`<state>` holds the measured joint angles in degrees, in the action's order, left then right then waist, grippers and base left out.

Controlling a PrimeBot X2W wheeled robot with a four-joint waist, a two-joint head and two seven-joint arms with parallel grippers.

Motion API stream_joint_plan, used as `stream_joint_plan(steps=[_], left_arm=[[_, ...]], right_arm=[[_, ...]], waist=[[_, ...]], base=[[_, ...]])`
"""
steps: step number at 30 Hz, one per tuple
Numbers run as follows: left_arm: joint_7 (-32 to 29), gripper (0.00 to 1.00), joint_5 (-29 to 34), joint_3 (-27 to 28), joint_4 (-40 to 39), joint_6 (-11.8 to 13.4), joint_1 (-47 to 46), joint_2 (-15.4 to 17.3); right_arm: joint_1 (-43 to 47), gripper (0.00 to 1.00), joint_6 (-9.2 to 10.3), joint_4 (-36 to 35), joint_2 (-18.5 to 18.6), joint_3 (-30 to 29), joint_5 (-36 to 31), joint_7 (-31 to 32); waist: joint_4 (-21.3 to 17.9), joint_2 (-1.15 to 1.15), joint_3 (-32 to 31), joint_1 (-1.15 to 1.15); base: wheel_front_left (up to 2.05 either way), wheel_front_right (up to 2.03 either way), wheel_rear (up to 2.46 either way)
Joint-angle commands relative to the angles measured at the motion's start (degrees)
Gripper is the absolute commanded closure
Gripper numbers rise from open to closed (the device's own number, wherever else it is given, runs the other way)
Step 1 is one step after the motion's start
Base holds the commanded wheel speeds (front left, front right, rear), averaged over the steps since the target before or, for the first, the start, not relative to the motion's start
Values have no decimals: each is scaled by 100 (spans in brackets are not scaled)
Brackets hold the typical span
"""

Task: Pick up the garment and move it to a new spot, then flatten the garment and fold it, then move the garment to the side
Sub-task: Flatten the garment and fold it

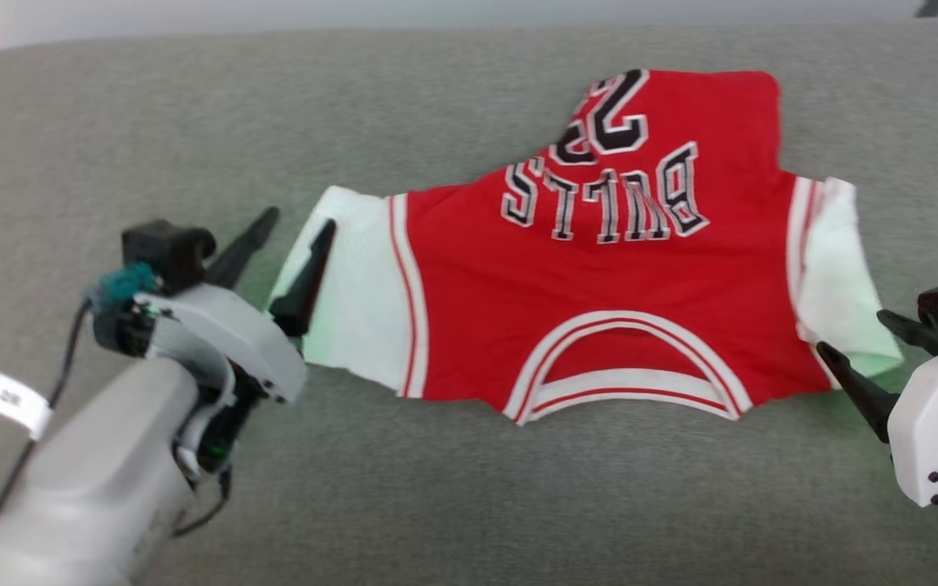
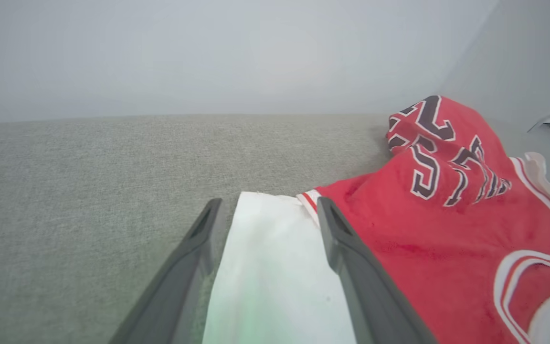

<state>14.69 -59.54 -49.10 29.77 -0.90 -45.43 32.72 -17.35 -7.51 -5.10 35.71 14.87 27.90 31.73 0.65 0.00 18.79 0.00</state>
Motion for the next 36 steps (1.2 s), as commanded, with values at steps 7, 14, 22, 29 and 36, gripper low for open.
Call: stream_joint_plan(steps=[7,14,22,29,36], left_arm=[[42,0,1011,1126,-987,325,1130,-323],[45,0,1370,1618,-1322,180,1656,-426],[44,0,1456,1825,-1393,-33,1807,-509],[43,0,1440,1974,-1391,-92,1961,-518],[43,0,1461,2095,-1466,-117,2086,-578]], right_arm=[[-271,1,4,317,345,410,93,62],[-317,58,4,468,473,580,98,42],[-414,100,4,595,377,595,46,-159],[-282,100,4,586,132,49,169,-358],[14,100,3,801,-756,-1795,289,-720]], waist=[[524,0,72,0],[524,0,87,0],[434,0,128,0],[296,0,106,0],[169,0,91,0]], base=[[0,0,0],[0,0,0],[0,0,0],[0,0,0],[0,0,0]])
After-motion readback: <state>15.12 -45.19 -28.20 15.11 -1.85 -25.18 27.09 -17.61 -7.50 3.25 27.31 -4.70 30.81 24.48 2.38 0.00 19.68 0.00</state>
